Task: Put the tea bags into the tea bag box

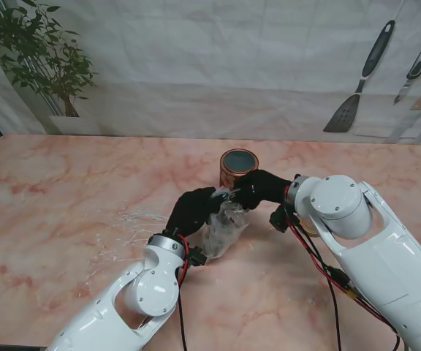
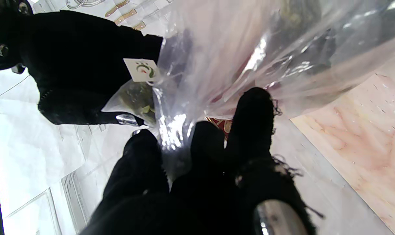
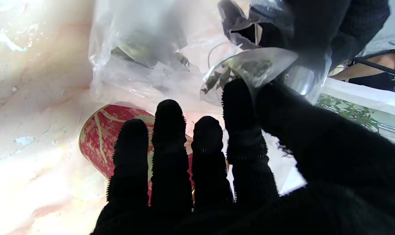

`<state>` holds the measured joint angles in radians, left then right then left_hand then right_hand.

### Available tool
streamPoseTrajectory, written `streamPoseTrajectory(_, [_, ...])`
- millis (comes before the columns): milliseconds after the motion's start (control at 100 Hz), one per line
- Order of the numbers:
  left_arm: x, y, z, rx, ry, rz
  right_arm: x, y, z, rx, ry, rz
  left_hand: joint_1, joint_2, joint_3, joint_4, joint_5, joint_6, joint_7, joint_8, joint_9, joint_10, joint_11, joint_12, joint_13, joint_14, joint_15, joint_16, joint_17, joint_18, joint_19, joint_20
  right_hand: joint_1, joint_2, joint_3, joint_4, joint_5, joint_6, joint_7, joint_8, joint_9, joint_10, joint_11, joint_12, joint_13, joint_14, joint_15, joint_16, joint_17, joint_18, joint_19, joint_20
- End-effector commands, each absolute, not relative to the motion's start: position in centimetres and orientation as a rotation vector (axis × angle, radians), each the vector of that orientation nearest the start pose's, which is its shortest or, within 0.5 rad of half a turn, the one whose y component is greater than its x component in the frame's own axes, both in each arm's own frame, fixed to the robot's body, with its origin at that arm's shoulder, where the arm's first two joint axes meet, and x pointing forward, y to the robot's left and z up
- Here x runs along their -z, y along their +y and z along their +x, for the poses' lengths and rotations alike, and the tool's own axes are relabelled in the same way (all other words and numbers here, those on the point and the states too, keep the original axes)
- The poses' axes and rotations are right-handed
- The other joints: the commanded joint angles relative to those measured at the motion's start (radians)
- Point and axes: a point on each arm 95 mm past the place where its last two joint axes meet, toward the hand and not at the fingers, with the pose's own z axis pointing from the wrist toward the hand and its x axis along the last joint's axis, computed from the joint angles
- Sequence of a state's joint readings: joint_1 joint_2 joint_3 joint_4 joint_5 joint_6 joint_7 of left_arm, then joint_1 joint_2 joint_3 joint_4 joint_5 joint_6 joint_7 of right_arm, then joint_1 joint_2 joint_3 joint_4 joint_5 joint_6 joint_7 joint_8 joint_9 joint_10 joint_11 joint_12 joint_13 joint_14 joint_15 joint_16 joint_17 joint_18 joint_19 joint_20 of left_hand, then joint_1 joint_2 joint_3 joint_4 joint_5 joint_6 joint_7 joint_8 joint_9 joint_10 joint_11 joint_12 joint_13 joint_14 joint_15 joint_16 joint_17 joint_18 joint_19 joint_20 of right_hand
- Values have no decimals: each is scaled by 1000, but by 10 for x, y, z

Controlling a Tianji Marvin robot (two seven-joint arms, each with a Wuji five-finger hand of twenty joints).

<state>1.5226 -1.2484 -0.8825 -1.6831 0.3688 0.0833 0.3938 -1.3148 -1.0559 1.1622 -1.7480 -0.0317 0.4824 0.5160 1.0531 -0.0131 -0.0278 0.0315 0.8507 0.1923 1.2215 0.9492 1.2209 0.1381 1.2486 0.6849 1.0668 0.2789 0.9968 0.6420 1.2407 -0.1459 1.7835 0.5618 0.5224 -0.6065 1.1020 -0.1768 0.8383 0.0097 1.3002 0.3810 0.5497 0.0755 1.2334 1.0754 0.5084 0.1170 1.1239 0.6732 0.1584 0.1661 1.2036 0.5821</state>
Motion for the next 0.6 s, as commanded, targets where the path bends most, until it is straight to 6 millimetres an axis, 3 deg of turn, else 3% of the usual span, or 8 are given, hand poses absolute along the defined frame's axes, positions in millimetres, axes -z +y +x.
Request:
streamPoseTrajectory(0, [296, -146, 362, 2158, 918, -1714, 236, 40, 431, 1586, -1364, -2213, 32, 37, 10, 2, 63, 89, 112, 28, -23, -94, -43, -17, 202, 30, 504, -1, -129, -105, 310, -19, 37, 1, 47, 56, 11, -12, 19, 9, -13, 5, -4, -14, -1, 5, -7, -8, -3, 14, -11, -10])
streamPoseTrajectory(590, [296, -146, 362, 2150, 925, -1711, 210, 20, 447, 1663, -1207, -2352, 32, 37, 11, 2, 63, 89, 112, 28, -23, -94, -43, -17, 202, 29, 504, -2, -128, -107, 310, -18, 37, -11, 56, 55, 29, 11, 11, 9, 21, 7, 5, -4, 23, 8, 13, 2, 9, 15, -1, -4])
